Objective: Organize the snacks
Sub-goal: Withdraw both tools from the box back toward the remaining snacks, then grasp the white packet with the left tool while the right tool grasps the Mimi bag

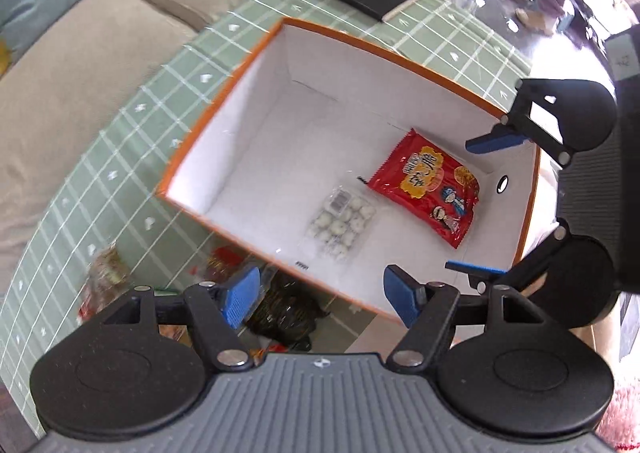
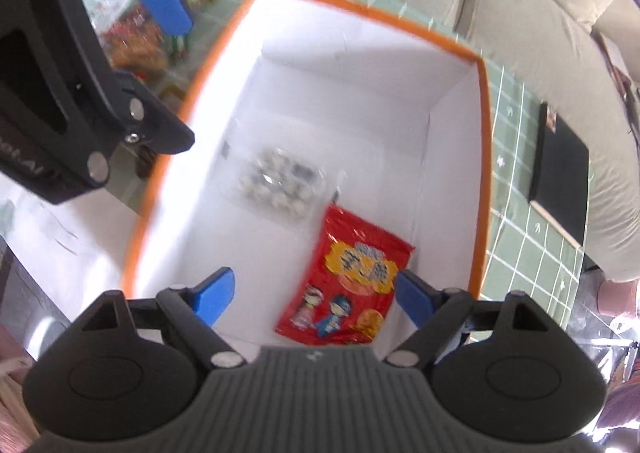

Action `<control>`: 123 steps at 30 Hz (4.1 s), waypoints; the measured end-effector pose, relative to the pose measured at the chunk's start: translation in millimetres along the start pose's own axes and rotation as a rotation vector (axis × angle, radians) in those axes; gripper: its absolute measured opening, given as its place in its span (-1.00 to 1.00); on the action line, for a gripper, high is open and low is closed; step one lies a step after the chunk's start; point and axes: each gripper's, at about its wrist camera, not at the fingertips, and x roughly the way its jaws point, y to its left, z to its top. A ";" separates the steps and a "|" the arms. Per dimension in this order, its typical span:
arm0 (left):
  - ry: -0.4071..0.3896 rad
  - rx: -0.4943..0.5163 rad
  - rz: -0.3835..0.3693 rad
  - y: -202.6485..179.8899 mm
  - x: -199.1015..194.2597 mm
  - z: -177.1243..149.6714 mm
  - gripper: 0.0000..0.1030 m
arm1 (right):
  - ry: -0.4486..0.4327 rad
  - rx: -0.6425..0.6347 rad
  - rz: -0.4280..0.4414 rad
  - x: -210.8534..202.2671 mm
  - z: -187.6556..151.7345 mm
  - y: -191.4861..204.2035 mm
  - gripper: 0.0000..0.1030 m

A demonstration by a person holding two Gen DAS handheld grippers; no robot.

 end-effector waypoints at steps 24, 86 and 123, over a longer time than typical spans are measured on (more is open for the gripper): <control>-0.301 -0.473 0.258 76.4 -25.3 -196.3 0.61 | -0.451 0.060 -0.147 -37.0 25.4 161.2 0.67; -0.218 -0.739 0.264 161.1 89.0 -249.8 0.18 | -0.225 0.251 0.044 107.1 79.3 188.3 0.08; -0.255 -0.675 0.253 80.8 82.4 -277.9 0.53 | -0.228 0.204 0.074 104.6 25.3 195.7 0.37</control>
